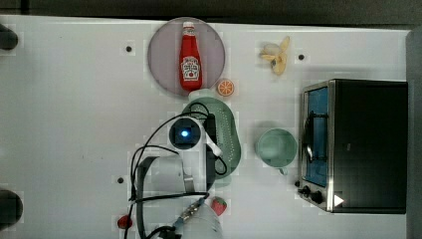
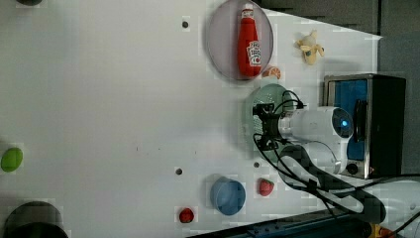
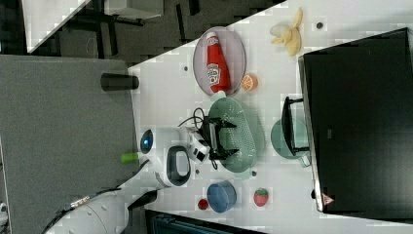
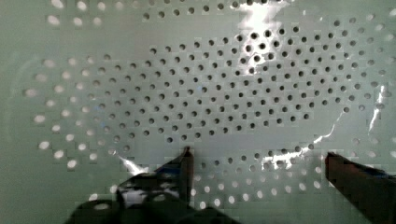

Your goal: Drag strainer right to left.

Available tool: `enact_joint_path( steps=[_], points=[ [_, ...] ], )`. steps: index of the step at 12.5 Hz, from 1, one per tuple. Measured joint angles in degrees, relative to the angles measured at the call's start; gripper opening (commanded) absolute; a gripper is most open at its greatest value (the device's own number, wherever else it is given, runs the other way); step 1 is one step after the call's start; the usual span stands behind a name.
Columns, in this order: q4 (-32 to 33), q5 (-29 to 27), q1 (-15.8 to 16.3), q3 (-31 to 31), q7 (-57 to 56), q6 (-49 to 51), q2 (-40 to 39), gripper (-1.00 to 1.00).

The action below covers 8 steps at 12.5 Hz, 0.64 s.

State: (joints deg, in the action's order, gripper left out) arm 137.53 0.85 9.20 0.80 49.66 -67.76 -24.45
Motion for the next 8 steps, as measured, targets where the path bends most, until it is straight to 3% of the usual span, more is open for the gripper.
enact_joint_path(
  steps=[5,8],
  points=[
    [-1.23,-0.07,3.08,-3.77,6.99,0.9,-0.53,1.0],
    [-3.25,-2.15,7.66,-3.78,7.64,0.11,-1.43,1.0]
  ],
)
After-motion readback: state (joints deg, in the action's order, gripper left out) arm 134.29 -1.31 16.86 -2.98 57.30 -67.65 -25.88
